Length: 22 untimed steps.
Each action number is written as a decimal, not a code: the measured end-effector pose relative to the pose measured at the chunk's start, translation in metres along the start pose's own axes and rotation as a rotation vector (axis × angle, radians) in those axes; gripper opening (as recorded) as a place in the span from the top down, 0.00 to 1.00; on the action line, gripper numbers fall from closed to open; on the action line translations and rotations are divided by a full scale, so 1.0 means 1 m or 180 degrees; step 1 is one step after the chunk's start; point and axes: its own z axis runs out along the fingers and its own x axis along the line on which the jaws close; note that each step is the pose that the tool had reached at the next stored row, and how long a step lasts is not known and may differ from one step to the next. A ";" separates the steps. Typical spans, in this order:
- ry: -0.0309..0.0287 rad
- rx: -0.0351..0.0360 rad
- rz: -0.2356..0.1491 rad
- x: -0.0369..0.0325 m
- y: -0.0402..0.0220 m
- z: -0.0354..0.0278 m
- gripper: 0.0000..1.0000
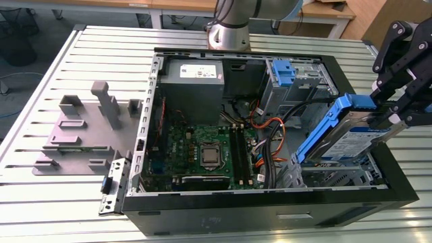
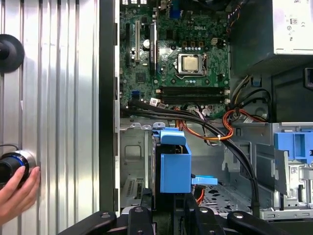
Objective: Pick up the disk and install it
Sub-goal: 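Insert the disk into the insertion slot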
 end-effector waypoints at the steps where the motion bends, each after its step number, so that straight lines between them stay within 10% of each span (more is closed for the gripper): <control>1: 0.0001 0.0000 0.0000 0.0001 0.0000 0.0010 0.65; 22: 0.0001 0.0000 0.0000 0.0013 -0.0007 0.0191 0.65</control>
